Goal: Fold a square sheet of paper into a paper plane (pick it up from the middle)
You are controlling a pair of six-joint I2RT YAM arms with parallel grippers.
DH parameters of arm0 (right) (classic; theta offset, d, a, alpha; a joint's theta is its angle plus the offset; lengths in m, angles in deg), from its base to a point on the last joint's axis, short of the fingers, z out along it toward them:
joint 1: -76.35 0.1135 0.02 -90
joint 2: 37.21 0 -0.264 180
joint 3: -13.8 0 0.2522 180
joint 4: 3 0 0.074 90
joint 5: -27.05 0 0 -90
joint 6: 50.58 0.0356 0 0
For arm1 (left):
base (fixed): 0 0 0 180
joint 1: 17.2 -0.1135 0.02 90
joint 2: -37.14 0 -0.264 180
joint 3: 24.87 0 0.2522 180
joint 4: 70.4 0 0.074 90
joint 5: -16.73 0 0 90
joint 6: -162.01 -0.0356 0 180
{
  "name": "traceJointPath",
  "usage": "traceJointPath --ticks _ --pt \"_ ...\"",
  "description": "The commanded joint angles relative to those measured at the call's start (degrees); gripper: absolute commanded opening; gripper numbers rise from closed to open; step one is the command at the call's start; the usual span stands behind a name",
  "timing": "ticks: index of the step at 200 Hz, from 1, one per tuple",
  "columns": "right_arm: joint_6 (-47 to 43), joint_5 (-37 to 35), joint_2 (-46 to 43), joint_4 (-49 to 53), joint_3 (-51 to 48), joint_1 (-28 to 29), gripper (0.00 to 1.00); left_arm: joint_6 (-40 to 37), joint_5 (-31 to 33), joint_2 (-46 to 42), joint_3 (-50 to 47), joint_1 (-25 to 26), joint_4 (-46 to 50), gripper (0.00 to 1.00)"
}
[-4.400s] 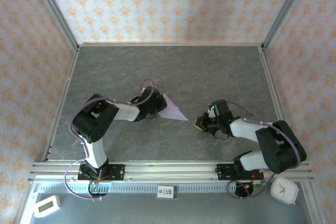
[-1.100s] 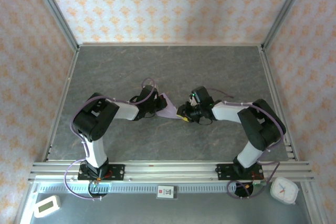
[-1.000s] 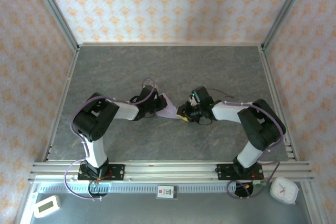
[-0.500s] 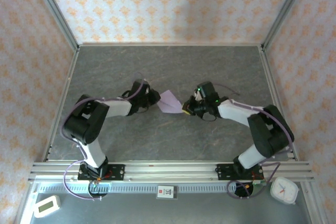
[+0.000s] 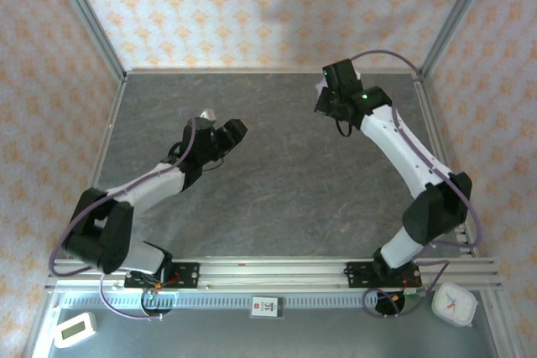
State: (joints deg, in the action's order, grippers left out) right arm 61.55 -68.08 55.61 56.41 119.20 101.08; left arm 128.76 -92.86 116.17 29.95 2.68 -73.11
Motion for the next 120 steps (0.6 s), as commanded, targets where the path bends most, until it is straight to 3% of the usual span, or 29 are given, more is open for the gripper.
traceJointPath --ticks 1,30,50,82,113,120 --pt "-5.6 -21.1 4.3 14.0 1.5 2.1 0.0 1.0 3.5 -6.2 -2.8 0.2 3.5 0.75" --pt "-5.9 -34.6 9.4 18.6 -1.5 8.1 0.0 2.9 8.0 -14.4 -5.9 0.1 9.6 0.83" --pt "-5.1 -37.6 12.4 18.7 -7.0 13.1 0.0 3.3 10.1 -19.3 -7.1 0.1 13.4 0.84" --pt "-2.0 -34.2 16.8 16.1 -14.4 21.5 0.0 3.6 12.0 -25.3 -7.9 0.2 18.3 0.85" --pt "0.6 -27.0 22.2 13.5 -13.2 29.5 0.0 2.9 12.3 -28.4 -6.6 0.2 21.9 0.89" --pt "0.6 -24.4 23.5 13.1 -11.7 30.8 0.1 2.5 12.1 -28.4 -5.9 0.2 22.8 0.89"
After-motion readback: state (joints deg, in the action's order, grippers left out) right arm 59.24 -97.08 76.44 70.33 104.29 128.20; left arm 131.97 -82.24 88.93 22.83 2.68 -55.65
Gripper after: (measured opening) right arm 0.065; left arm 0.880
